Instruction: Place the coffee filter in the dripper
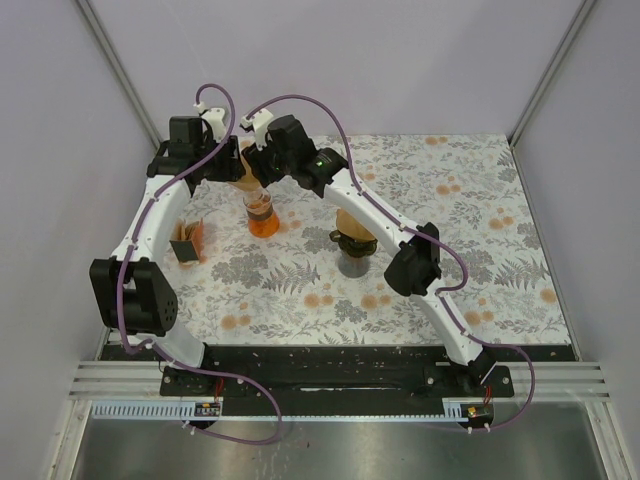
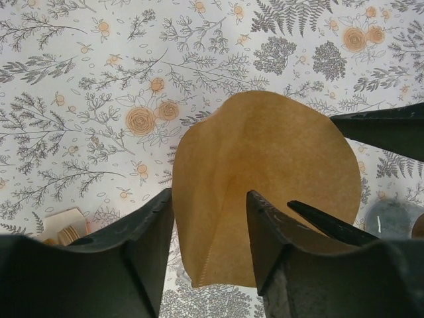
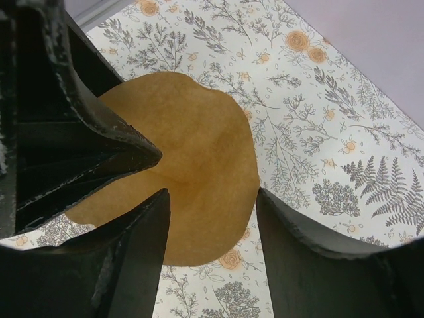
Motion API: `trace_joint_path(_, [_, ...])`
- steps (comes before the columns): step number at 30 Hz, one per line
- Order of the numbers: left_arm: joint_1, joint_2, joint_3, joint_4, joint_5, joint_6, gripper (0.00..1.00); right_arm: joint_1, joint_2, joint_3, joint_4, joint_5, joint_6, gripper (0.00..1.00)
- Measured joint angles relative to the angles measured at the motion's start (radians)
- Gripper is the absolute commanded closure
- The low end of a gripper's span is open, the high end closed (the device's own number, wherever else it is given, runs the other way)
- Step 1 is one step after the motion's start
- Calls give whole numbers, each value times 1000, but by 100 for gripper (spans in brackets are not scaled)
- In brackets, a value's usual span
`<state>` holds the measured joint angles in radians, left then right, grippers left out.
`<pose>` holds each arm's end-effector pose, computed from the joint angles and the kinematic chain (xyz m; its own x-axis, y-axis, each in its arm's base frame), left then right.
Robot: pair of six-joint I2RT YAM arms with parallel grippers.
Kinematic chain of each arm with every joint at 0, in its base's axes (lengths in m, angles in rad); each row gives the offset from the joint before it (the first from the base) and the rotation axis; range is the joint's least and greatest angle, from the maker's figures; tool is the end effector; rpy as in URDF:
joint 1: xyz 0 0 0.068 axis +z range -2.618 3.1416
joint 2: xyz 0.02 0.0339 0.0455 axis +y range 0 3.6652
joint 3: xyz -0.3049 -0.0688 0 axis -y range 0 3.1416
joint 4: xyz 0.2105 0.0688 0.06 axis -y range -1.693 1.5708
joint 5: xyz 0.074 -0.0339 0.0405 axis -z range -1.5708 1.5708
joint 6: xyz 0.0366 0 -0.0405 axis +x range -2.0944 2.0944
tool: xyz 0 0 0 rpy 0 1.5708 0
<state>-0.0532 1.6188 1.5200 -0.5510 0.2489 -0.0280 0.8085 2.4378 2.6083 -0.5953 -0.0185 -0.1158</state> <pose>0.3362 -0.0269 0.3908 -0.6109 0.0054 -0.7917 0.2304 0.9579 -0.1713 0.3797 0.3986 0.3601 -0.1978 -0.3745 -0.9059 -0.7627 0.6393 -0.0977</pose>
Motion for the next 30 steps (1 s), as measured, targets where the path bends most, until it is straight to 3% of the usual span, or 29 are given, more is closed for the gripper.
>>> trace_joint_path(7, [0,-4,5,-1,-3,11,36,0,-8,-1,1,1,-1,34])
trace_joint_path(15, [0,-33,19,-8,-3,25,34,0,-55,-15,6,2,-4,31])
trace_joint_path(18, [0,-46,35,-9,-3,34,53,0,-89,-35,8,2,-5,31])
trace_joint_path(21, [0,-65,50,-8,-2,50,89,0,-137,-79,8,25,-9,30])
trace_joint_path(22, [0,-72,53,-7,-1,52,95,0,-152,-93,7,35,-10,29])
trace_joint_path(24, [0,-80,60,-7,4,63,100,0,-197,-137,8,61,-15,24])
trace_joint_path(30, [-28,-52,80,-39,22,108,100,-18,-368,-298,15,138,-20,20])
